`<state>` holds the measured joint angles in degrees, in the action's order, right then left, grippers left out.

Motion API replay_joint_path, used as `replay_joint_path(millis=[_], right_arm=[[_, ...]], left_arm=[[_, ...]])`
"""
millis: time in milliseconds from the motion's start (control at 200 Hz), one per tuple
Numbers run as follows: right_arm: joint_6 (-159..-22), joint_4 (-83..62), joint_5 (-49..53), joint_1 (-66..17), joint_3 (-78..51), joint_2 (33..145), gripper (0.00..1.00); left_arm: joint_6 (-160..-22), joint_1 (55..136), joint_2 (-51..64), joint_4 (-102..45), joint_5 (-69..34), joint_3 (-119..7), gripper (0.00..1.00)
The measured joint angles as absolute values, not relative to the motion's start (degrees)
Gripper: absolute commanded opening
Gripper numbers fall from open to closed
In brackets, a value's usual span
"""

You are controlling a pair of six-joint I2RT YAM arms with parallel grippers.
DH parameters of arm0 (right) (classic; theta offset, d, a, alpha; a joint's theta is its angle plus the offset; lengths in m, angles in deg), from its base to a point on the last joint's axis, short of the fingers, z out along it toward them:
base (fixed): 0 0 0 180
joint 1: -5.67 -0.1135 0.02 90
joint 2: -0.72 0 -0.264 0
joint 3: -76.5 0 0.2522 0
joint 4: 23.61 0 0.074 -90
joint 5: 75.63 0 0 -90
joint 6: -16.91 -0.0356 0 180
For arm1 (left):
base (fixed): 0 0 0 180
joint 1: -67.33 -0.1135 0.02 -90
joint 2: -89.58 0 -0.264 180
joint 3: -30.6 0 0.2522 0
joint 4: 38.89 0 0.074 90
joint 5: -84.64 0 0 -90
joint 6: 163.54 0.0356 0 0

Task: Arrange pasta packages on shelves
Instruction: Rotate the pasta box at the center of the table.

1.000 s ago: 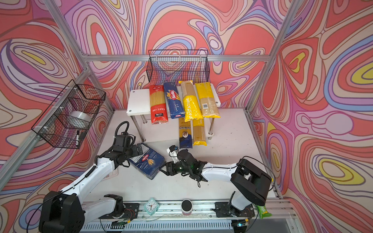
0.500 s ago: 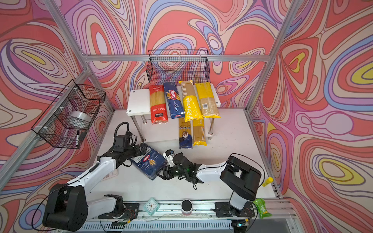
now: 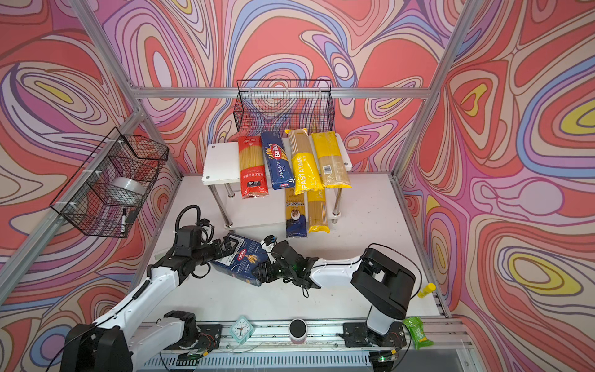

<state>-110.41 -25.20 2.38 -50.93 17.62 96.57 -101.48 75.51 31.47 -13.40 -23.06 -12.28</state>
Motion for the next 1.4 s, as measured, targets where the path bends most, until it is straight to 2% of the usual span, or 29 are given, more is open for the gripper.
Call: replay_joint_path(millis=[481, 911, 1402], right_arm=[[-110.01, -19.19, 7.97, -48.62, 13.99, 96.64, 0.66], [-109.16, -14.38, 9.99, -48.79, 12.13, 96.86, 0.66], [-110.73, -18.16, 9.18, -48.46, 10.95, 100.75, 0.65]], left_arm=[[-107.01, 83.82, 36.10, -5.03, -18.62, -8.00, 1.00], [-107.77, 84.23, 45.98, -3.94, -18.18, -5.44, 1.00], [-107.84, 84.32, 43.91, -5.25, -18.86, -3.34, 1.00]])
